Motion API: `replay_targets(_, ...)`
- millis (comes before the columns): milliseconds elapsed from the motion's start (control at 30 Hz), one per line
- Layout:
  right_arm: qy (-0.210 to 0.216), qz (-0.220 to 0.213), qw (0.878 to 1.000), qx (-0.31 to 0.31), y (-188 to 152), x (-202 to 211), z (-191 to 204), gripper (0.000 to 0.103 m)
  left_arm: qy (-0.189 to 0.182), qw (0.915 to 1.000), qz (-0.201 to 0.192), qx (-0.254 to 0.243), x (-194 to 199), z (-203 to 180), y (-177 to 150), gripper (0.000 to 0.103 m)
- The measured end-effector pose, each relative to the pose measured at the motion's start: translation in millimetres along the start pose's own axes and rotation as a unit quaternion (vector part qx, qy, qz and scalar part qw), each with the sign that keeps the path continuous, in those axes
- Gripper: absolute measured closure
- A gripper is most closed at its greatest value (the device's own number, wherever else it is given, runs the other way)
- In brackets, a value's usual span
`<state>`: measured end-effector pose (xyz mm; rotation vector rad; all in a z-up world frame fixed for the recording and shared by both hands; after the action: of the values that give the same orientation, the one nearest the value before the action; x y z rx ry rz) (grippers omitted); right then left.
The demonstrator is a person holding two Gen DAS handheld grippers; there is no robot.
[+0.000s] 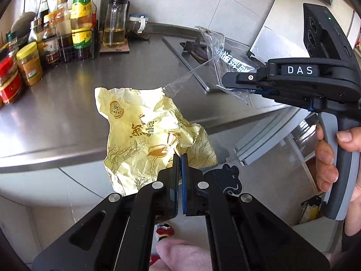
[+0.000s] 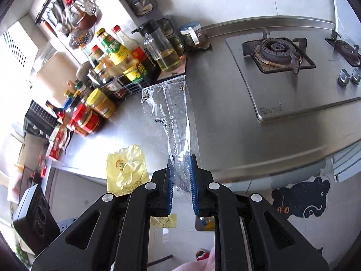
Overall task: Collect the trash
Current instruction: 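Carry the wrapper and plastic bag over the bin and open both tools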
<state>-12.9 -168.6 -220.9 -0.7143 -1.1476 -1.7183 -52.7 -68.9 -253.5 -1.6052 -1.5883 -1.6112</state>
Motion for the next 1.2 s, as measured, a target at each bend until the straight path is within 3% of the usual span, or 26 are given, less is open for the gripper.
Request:
replay_targets(267,-0.016,0.067,0.997,-0.022,-83,-44,-35,0.088,-0.021,0.9959,0.078,0.039,-55,17,-77,0.102)
replay_targets(467,-0.036,0.132,0.990,-0.028,-132,-114,-62,0.088,-0.033,0.9903,0.115,0.071,-105,32,-101,0.102)
replay_targets(767,-0.022,0.195,0.979,-0.055,-159,-210,-83,0.088,-0.018,0.9786,0.173,0.110,-197,65,-141,0.102)
replay_targets(1200,0.009,0.239,0.967,-0.089,-173,-324,-117,0.086,-0.024,0.9625,0.210,0.170,-298,117,-173,0.102)
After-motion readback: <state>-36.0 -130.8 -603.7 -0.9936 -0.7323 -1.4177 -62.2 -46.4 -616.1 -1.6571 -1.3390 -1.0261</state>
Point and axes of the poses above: each gripper's, at about its wrist camera, not at the fingertips, and x roughly against the way its jaws point, z to its left, y to its top, the point moved 9 cm from there along -x, roughly the way its jaws point, and after that the axes turned 12 degrees about z, right-handed, at the moved point
